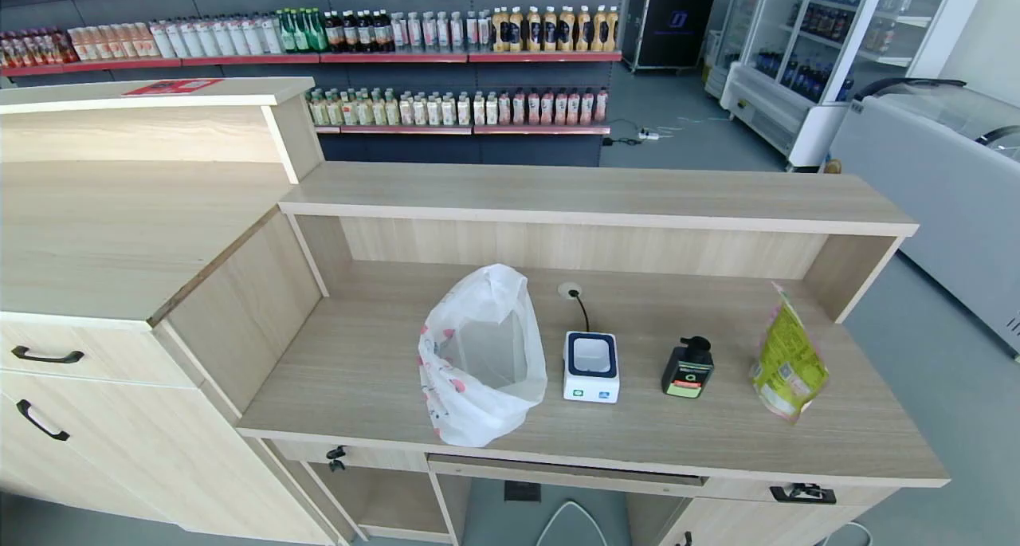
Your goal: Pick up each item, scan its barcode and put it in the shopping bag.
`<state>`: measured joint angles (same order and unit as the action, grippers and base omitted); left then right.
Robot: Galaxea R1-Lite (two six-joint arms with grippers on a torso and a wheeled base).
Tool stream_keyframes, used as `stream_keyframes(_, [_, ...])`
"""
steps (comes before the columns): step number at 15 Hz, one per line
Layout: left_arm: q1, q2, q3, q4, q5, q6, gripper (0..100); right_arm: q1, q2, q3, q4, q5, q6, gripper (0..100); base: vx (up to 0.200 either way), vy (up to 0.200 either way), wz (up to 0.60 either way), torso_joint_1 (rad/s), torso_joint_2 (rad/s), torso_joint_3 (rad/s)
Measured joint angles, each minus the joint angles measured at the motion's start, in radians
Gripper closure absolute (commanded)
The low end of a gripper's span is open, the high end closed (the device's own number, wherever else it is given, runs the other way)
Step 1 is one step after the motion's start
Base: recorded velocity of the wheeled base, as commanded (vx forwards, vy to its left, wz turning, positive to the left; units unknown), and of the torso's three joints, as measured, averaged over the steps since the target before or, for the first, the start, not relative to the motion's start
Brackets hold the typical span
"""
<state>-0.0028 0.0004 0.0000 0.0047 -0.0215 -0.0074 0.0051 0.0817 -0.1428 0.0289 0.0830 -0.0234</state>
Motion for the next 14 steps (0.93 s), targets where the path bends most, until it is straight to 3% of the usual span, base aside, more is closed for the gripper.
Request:
stream_keyframes(3, [0.0, 0.0, 0.0, 0.0, 0.0, 0.0, 0, 0.0, 0.279, -0.164, -0.089, -0.001, 0.032, 100, 0.0, 0.0, 0.0, 0.0, 0.0, 0.0])
stream_keyframes(4, [0.0, 0.0, 0.0, 0.0, 0.0, 0.0, 0, -0.003, 0.402, -0.194, -0.15, 0.0, 0.029, 0, 0.0, 0.0, 0.0, 0.0, 0.0, 0.0])
stream_keyframes(6, [-0.001, 0.0, 0.0, 0.0, 0.0, 0.0, 0, -0.007, 0.628, -0.204, -0.323, 0.013, 0.014, 0, 0.0, 0.0, 0.0, 0.0, 0.0, 0.0])
stream_keyframes(10, [0.0, 0.0, 0.0, 0.0, 0.0, -0.001, 0, -0.031, 1.034, -0.1, -0.708, 0.049, -0.023, 0, 0.0, 0.0, 0.0, 0.0, 0.0, 0.0])
stream_keyframes(14, [-0.001, 0.0, 0.0, 0.0, 0.0, -0.001, 0, -0.107, 1.346, -0.043, -0.865, 0.105, -0.122, 0, 0.0, 0.0, 0.0, 0.0, 0.0, 0.0])
